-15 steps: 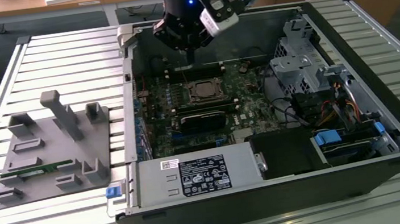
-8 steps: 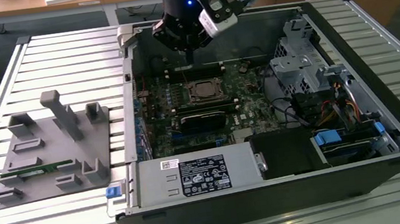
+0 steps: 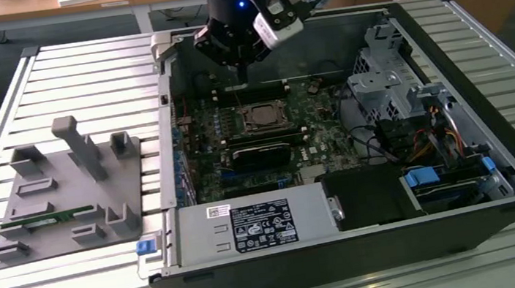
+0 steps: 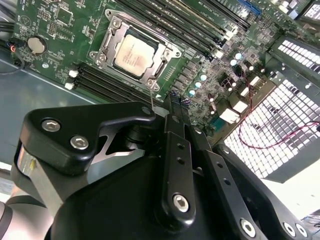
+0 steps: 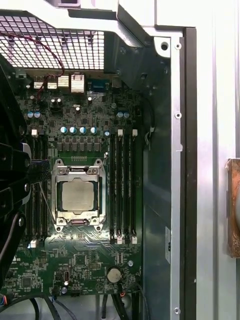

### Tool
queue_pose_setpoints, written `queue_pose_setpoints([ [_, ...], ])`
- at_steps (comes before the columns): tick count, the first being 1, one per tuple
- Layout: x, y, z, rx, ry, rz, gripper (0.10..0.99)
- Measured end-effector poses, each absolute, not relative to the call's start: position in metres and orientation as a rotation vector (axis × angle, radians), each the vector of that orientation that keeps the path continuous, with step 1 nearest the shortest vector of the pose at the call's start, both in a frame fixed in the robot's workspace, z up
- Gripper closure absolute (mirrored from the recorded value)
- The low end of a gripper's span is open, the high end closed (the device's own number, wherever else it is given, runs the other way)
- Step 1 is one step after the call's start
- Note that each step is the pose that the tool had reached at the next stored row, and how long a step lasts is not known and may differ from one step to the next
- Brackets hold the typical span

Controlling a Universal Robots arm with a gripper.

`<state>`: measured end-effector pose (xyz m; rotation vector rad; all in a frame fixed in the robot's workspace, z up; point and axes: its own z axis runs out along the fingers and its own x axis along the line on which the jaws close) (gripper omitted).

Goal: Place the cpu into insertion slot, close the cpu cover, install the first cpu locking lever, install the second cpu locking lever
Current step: 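Install the first cpu locking lever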

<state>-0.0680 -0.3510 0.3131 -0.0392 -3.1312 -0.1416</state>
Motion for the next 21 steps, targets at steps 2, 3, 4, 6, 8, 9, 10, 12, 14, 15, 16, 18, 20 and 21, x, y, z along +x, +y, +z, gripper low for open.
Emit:
queue_pose_setpoints([
  [2, -0.069, -0.351, 0.313, -0.039, -3.131, -0.141, 0.98],
  [3, -0.069, -0.351, 0.313, -0.039, -3.131, -0.141, 0.98],
  [4, -0.069, -0.351, 0.313, -0.039, -3.131, -0.141, 0.98],
  [6, -0.07, -0.351, 0.313, -0.039, -3.131, -0.141, 0.98],
  [8, -0.07, -0.351, 0.313, -0.039, -3.131, -0.141, 0.98],
  [9, -0.071, -0.351, 0.313, -0.039, -3.131, -0.141, 0.98],
  [10, -0.071, -0.351, 0.313, -0.039, -3.131, -0.141, 0.98],
  [12, -0.071, -0.351, 0.313, -0.039, -3.131, -0.141, 0.98],
  [14, -0.071, -0.351, 0.313, -0.039, -3.131, -0.141, 0.98],
  [15, -0.072, -0.351, 0.313, -0.039, -3.131, -0.141, 0.98],
  [16, -0.072, -0.351, 0.313, -0.039, -3.131, -0.141, 0.98],
  [18, -0.072, -0.351, 0.313, -0.039, -3.131, -0.141, 0.98],
  [20, -0.08, -0.351, 0.31, -0.039, -3.131, -0.141, 0.98],
  [21, -0.081, -0.351, 0.31, -0.039, -3.131, -0.141, 0.98],
])
